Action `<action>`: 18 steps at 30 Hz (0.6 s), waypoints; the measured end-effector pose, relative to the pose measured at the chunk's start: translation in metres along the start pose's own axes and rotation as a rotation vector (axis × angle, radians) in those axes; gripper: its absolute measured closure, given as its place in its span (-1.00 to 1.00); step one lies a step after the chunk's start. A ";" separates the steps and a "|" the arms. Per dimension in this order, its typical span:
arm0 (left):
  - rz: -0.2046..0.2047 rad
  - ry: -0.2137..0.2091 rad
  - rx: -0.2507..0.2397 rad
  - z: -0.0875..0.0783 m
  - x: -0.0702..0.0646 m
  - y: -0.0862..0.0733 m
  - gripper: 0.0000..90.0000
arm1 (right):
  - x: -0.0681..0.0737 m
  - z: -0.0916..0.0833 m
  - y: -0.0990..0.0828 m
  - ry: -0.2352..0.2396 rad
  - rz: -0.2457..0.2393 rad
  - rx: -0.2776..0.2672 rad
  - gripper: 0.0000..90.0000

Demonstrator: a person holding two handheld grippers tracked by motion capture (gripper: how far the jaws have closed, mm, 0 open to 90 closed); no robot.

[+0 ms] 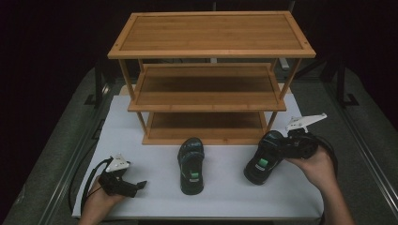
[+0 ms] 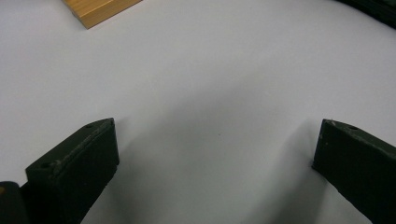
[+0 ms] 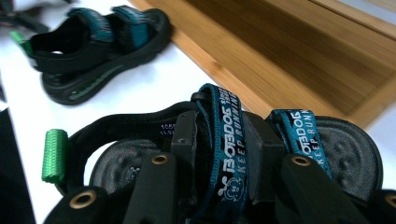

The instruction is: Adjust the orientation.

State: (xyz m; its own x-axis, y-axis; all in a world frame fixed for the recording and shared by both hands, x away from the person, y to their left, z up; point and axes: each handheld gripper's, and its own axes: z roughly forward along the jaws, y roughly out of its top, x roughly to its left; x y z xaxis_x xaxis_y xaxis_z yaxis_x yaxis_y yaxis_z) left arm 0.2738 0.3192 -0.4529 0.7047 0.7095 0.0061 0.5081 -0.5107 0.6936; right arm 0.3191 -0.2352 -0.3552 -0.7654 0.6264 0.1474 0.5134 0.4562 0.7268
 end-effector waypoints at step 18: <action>-0.003 -0.001 -0.001 0.000 0.000 0.000 -1.00 | 0.021 0.037 0.035 0.176 -0.189 0.018 0.51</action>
State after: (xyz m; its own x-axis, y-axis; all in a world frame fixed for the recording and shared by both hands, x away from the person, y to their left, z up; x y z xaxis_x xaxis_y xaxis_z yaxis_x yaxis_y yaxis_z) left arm 0.2739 0.3191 -0.4530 0.7034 0.7108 0.0032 0.5101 -0.5079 0.6942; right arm 0.3352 -0.1833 -0.3515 -0.9035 0.4098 0.1255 0.3601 0.5672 0.7407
